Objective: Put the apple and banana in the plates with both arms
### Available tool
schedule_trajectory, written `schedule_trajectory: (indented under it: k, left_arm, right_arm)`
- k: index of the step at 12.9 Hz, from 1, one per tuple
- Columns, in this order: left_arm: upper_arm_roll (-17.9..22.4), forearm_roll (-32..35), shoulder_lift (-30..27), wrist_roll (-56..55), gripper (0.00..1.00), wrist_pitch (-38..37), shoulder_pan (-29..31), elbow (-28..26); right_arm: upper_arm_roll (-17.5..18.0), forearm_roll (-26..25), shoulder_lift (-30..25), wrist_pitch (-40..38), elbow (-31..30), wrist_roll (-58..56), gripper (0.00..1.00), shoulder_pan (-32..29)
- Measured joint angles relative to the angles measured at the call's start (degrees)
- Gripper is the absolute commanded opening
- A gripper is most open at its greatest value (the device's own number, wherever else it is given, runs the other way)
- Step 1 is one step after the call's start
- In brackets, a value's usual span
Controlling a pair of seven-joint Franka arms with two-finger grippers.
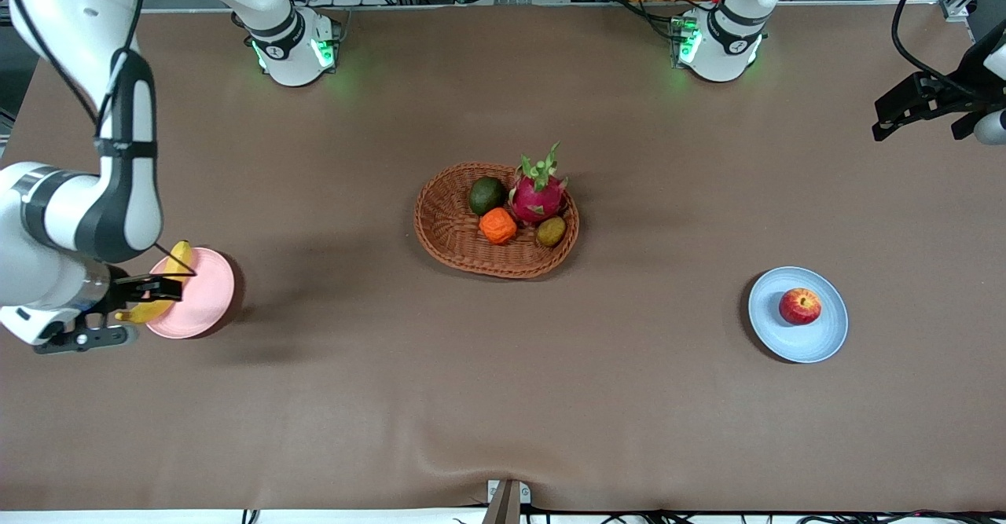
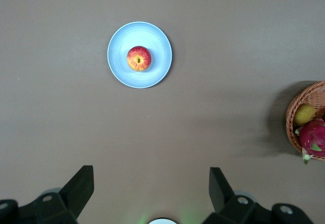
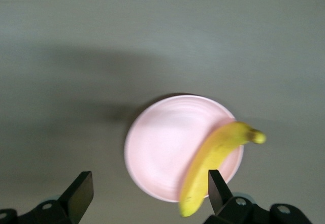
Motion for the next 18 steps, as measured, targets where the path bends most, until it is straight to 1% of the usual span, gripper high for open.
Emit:
schedule_trajectory:
  k: [3, 5, 6, 7, 9, 10, 11, 13, 15, 16, 17, 18]
  left_arm:
    - [-0.14, -0.04, -0.02, 0.00, 1.00, -0.03, -0.02, 0.05]
    - [-0.26, -0.06, -0.04, 0.00, 1.00, -0.07, -0.03, 0.08]
    - [-0.25, -0.06, -0.10, 0.00, 1.00, -0.09, -0.03, 0.12]
    - [-0.20, -0.06, -0.23, 0.00, 1.00, -0.13, -0.01, 0.17]
    - [-0.10, -0.06, -0.93, 0.00, 1.00, -0.26, 0.03, 0.24]
    - [-0.11, -0.06, -1.27, 0.00, 1.00, -0.40, 0.02, 0.24]
    - [-0.12, -0.06, -1.49, 0.00, 1.00, -0.48, 0.00, 0.24]
    - [-0.17, -0.08, -1.54, 0.00, 1.00, -0.72, -0.02, 0.21]
    - [-0.17, -0.15, -1.54, 0.00, 1.00, -1.85, -0.01, 0.20]
    - [-0.16, -0.16, -1.54, 0.00, 1.00, -2.05, -0.01, 0.18]
    - [-0.16, -0.17, -1.54, 0.00, 1.00, -2.12, -0.01, 0.18]
    - [-0.16, -0.17, -1.54, 0.00, 1.00, -2.16, -0.01, 0.17]
  right_arm:
    - [0.01, 0.05, -2.11, -3.30, 0.00, 0.41, 1.00, 3.49]
    - [0.33, 0.25, -3.25, -5.99, 0.00, 3.02, 1.00, 5.81]
    - [1.88, 0.25, -4.34, -7.80, 0.00, 5.89, 1.00, 6.26]
    - [4.17, 0.20, -5.66, -9.07, -0.02, 8.18, 1.00, 5.84]
    - [9.17, -0.35, -8.46, -11.38, -0.07, 10.18, 1.00, 2.26]
    - [11.56, -1.66, -10.06, -12.32, -0.06, 10.18, 1.00, -0.58]
    - [14.39, -4.11, -12.14, -13.23, -0.06, 10.16, 1.00, -3.88]
    - [21.63, -8.08, -16.85, -14.55, -0.12, 12.03, 1.00, -10.93]
    - [28.60, -9.03, -21.78, -15.39, -0.96, 15.67, 1.00, -18.22]
    - [31.03, -9.15, -24.13, -15.69, -1.97, 17.21, 1.00, -21.26]
    - [32.35, -9.19, -26.19, -16.27, -2.96, 18.67, 1.00, -23.40]
    - [32.93, -9.20, -27.95, -17.31, -3.72, 19.88, 1.00, -24.79]
